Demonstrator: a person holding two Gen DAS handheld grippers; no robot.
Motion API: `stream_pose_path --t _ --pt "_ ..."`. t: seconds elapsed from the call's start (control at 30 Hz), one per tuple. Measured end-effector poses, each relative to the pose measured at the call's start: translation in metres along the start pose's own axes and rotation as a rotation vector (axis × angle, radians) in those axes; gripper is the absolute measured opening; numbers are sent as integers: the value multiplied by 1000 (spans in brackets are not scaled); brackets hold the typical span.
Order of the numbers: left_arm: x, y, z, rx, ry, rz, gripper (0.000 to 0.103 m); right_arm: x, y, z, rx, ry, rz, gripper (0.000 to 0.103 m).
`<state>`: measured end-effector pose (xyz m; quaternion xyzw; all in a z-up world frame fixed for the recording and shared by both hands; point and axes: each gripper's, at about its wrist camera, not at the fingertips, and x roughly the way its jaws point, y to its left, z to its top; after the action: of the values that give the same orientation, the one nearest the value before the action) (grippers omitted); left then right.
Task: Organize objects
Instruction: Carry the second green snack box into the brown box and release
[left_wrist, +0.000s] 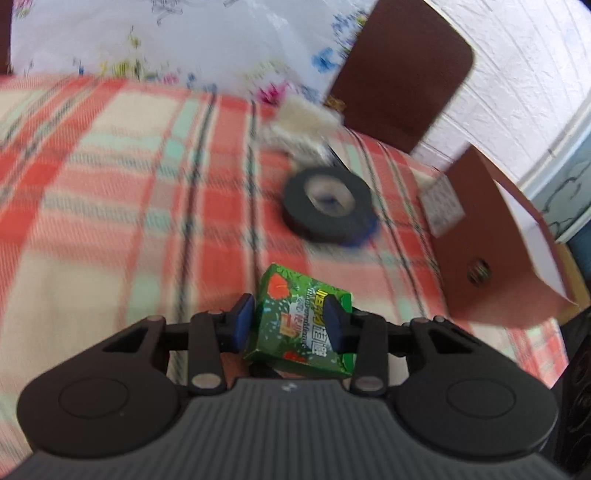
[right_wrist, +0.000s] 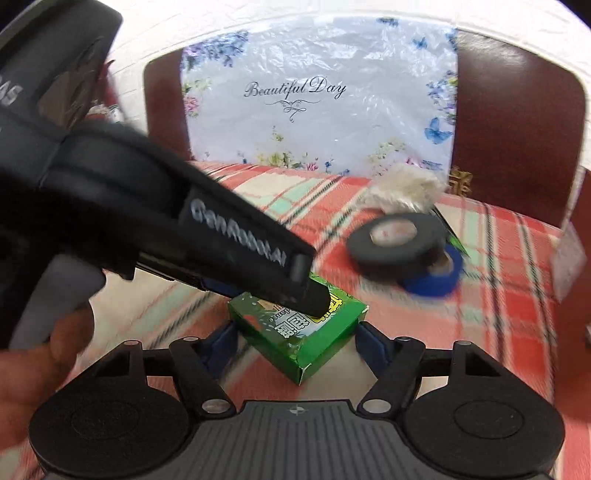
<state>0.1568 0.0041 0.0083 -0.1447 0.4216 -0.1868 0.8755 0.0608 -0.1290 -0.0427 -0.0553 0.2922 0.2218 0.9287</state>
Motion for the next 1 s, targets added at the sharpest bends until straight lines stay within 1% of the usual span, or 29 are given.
stream_pose_path --t 0.1,0.17,0.23,0.33,0.43,0.5,0.6,0.73,0.87,0.93,0.97,1.0 --pt "-10 -29 -32 53 -7 -6 42 -38 -1 -26 55 -12 -12 70" --pt "-13 -53 -38 93 -6 -6 42 -58 -5 -38 88 -34 -42 70" --pt "-18 -79 -29 132 -24 -35 42 -79 -13 -41 94 -87 -92 70" --pt "-22 -131 -4 201 -58 -94 42 -111 -36 -31 92 -200 -192 70" --pt "-19 -193 19 299 -107 -162 42 -142 -74 -15 109 -302 -294 70" --pt "-6 -232 31 350 -120 -197 42 -157 -106 -6 131 -341 -352 70" --pt "27 -280 42 405 -96 -229 42 -168 -158 -2 159 -343 -415 70" --pt "81 -323 46 448 -39 -214 42 -163 -225 -9 232 -291 -416 69" --pt "118 -347 52 459 -3 -183 42 -145 -268 -14 282 -251 -412 70" --pt "133 -350 55 455 -4 -155 42 -132 -283 -14 297 -224 -399 69" --pt "140 -348 56 450 -6 -138 42 -125 -289 -14 304 -212 -386 68" --pt "145 -347 57 443 -4 -122 43 -120 -291 -14 303 -209 -392 66"
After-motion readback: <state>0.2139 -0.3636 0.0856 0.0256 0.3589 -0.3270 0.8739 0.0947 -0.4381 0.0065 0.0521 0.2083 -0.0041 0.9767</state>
